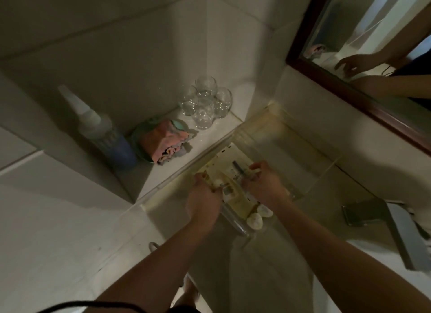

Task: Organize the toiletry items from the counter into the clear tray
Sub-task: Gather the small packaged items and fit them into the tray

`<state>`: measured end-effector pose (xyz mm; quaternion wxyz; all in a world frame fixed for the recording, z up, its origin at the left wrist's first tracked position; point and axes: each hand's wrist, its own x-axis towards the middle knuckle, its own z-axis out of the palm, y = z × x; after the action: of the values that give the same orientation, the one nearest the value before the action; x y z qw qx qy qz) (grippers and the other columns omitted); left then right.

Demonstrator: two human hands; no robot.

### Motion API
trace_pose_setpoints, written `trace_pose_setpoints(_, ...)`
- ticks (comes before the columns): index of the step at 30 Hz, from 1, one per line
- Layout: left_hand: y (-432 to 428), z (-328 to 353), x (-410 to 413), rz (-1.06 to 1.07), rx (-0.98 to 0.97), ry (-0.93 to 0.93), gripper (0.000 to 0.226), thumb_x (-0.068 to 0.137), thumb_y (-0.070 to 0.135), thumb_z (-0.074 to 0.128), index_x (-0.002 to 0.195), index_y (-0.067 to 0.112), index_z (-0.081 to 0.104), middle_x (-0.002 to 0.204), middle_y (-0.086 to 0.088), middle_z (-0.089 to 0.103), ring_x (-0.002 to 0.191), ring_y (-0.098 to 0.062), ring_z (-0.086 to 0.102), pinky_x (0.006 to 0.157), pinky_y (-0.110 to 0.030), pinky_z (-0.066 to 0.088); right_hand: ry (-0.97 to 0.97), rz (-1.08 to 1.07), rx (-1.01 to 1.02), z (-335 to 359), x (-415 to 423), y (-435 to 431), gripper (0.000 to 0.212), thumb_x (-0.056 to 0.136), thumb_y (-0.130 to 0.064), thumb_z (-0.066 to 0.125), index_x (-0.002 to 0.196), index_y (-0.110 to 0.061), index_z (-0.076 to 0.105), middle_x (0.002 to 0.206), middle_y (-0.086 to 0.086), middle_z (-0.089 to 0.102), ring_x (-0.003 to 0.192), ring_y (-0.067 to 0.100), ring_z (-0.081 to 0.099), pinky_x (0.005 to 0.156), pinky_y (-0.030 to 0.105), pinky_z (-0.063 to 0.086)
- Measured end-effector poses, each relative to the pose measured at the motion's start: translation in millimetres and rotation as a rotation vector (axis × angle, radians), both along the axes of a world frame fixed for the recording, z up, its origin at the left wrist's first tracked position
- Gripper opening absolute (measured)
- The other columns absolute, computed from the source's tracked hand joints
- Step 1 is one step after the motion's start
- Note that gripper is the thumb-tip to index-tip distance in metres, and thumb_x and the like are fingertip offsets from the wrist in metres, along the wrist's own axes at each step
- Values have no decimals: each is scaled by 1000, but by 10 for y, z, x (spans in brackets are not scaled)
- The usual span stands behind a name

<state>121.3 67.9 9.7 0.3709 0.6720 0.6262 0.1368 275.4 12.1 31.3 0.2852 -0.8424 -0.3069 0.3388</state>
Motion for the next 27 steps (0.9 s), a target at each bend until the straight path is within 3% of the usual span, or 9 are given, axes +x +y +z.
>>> trace_pose_setpoints(9,-97,1,-11,45,86,-61,46,90,18,55,132,19,37,92,-11,71,79,-30,69,65,-43,58,-72,-46,29,1,14,23,33,79,-28,71,106,-25,50,69,-2,62,61,13,61,57,37,55)
trace_pose_setpoints(12,-120,-23,26,60,90,-67,42,91,18,51,131,22,38,88,-10,71,76,-29,67,62,-39,55,-73,-56,27,-8,14,9,34,78,-27,70,106,-25,51,72,0,66,60,13,63,53,32,52)
trace_pose_setpoints(15,-123,-49,45,19,103,-10,38,89,20,55,125,22,44,101,-8,69,84,-27,66,60,-32,46,-74,-54,19,-23,15,10,33,78,-29,69,105,-26,50,70,0,68,58,14,64,51,31,51)
trace_pose_setpoints(18,-98,-72,5,-146,284,95,26,83,20,59,108,18,58,106,-7,62,92,-25,59,71,-36,46,-86,-55,14,-41,23,19,32,77,-29,69,103,-28,50,70,2,68,61,18,65,55,39,56)
trace_pose_setpoints(21,-52,-107,-15,-465,527,227,18,81,29,55,94,19,63,106,-5,60,100,-24,54,84,-40,44,-79,-39,17,-50,33,46,33,78,-26,69,105,-26,50,72,2,67,62,18,64,54,36,53)
trace_pose_setpoints(24,35,-144,-30,-646,436,276,33,86,36,50,113,21,61,132,-6,54,124,-26,46,107,-45,33,-93,5,10,-67,47,102,33,80,-24,69,107,-24,50,75,2,65,63,16,63,53,31,49)
trace_pose_setpoints(27,73,-175,-79,-700,413,325,39,91,39,45,125,22,55,141,-7,48,133,-28,39,114,-47,24,-147,42,5,-103,55,163,32,80,-27,68,107,-24,51,76,2,64,64,17,63,58,35,53)
